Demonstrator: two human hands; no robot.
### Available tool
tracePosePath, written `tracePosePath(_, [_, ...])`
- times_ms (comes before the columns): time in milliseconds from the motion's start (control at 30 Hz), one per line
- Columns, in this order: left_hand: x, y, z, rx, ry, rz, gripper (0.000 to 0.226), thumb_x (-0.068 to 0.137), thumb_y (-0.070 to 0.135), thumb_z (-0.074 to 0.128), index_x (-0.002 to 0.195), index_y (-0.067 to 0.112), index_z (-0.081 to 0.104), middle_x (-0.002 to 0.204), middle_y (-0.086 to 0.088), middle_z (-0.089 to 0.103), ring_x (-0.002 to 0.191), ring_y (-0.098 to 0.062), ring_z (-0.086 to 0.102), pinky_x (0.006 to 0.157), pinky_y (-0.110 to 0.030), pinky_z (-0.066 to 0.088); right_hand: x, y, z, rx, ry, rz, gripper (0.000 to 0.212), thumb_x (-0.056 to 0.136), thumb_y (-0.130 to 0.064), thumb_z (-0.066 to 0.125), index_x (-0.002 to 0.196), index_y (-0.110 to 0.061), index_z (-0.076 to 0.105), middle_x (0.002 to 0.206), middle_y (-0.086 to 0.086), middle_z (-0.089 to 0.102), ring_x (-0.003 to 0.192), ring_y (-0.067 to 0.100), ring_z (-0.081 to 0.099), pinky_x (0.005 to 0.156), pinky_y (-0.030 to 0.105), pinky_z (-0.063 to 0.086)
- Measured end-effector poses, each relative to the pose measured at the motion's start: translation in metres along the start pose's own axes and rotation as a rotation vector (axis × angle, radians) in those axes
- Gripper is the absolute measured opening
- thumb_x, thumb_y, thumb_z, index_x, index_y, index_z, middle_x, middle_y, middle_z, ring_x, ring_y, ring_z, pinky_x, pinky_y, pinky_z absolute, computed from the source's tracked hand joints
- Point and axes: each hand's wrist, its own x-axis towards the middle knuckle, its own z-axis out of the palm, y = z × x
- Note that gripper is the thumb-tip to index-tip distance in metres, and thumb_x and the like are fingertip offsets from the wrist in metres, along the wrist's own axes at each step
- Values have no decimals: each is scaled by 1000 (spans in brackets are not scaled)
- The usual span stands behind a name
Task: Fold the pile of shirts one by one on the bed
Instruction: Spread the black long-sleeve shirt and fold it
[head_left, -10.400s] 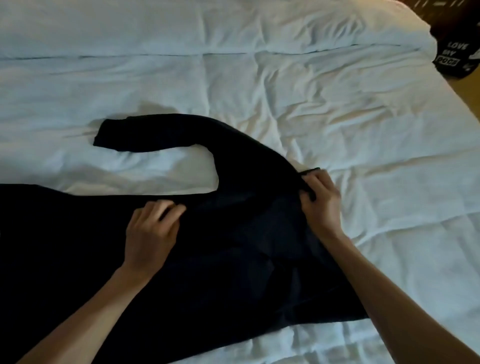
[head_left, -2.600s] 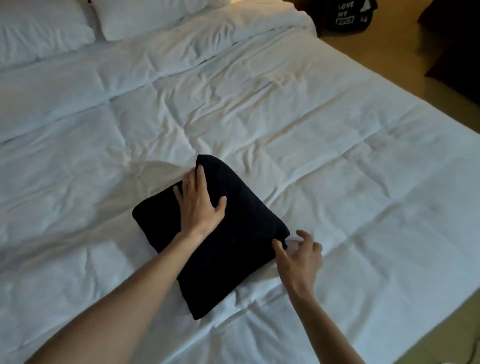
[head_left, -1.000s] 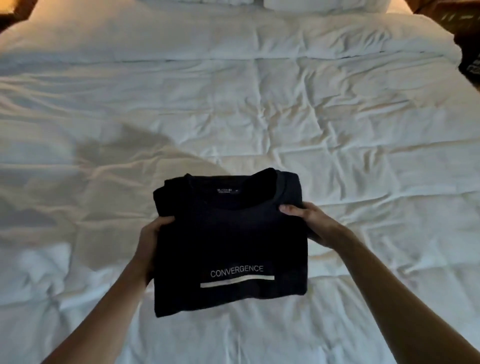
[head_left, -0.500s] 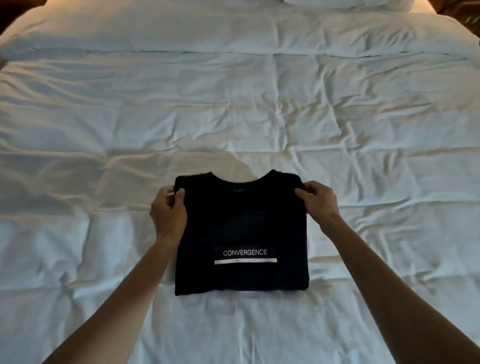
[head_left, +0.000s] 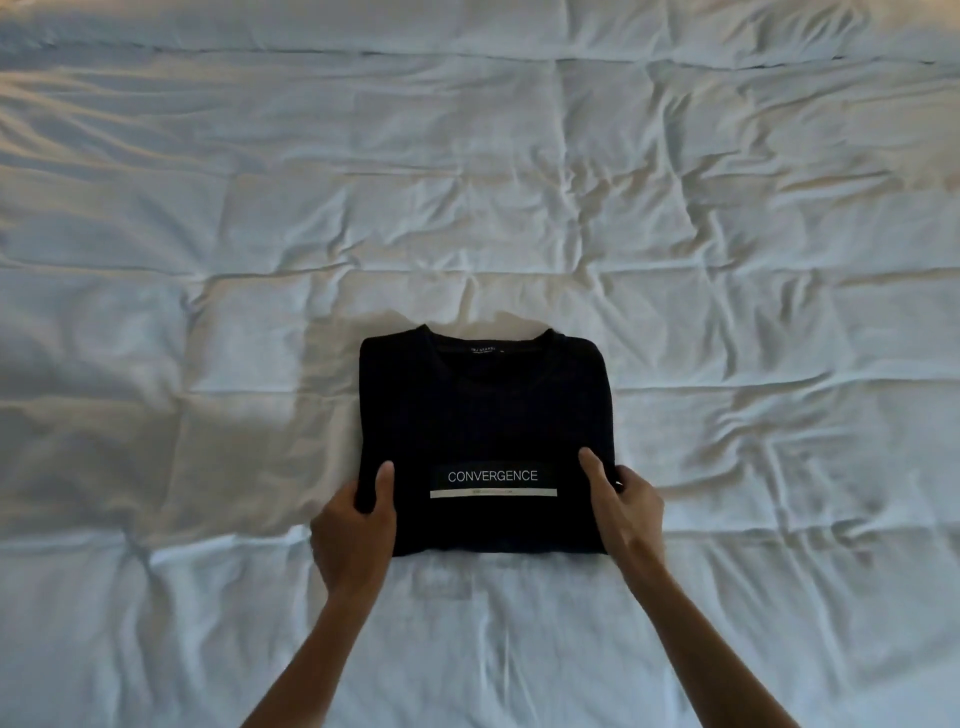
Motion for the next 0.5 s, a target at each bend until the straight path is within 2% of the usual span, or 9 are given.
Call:
tracePosePath(100, [-1, -2, -8, -26, 95, 314, 47, 96, 37, 58, 60, 11, 45, 47, -3, 41, 45, -30, 43, 47, -35, 32, -9, 0, -7, 60, 38, -150, 48, 98, -34, 57, 58, -13, 39, 51, -7, 33, 48, 8, 31, 47, 25, 28])
tracePosePath(167, [5, 1, -16, -38, 181, 489, 38, 97, 23, 59, 65, 6, 50, 48, -1, 37, 42, -22, 34, 45, -32, 29, -7, -5, -10, 57, 110, -230, 46, 100, -29, 54, 59, -16, 37, 51, -9, 31, 46, 7, 30, 45, 21, 25])
tracePosePath(200, [8, 0, -18, -35, 204, 504, 34, 97, 21, 59, 67, 6, 53, 50, 1, 36, 42, -19, 32, 45, -30, 27, -6, -5, -10, 47, 137, -248, 45, 100, -28, 53, 59, -17, 38, 50, -9, 32, 46, 8, 32, 44, 21, 25])
tracePosePath(267, [12, -9, -18, 12, 188, 349, 36, 99, 27, 56, 70, 7, 56, 52, -2, 42, 46, -27, 42, 48, -30, 30, -3, 0, -8, -15, 152, -266, 45, 100, -27, 53, 59, -17, 38, 49, -6, 36, 44, 10, 35, 44, 22, 27])
tracePosePath(333, [8, -22, -11, 100, 83, 97, 42, 101, 38, 53, 71, 9, 57, 60, -11, 56, 61, -38, 58, 55, -35, 40, -3, 11, -2, -112, 137, -240, 45, 101, -28, 52, 60, -15, 40, 48, -2, 42, 43, 12, 38, 44, 24, 29])
tracePosePath(367, [6, -28, -8, 129, 36, 24, 42, 100, 41, 53, 71, 10, 58, 65, -12, 60, 68, -40, 61, 59, -38, 43, -3, 17, 0, -150, 127, -199, 45, 101, -30, 51, 61, -14, 41, 49, 1, 46, 46, 17, 43, 46, 31, 31])
tracePosePath(400, [6, -32, -6, 139, 2, -2, 42, 99, 42, 53, 71, 11, 58, 66, -11, 61, 71, -40, 62, 60, -38, 44, -3, 22, 2, -167, 122, -156, 44, 101, -32, 50, 62, -13, 43, 52, 4, 49, 50, 23, 47, 48, 37, 33])
tracePosePath(500, [8, -29, -9, 144, -35, 10, 39, 97, 44, 54, 73, 13, 60, 64, -1, 58, 71, -36, 62, 60, -35, 40, -7, 29, 6, -215, 166, -125, 36, 102, -37, 46, 77, -11, 52, 62, 4, 58, 61, 27, 55, 53, 39, 41])
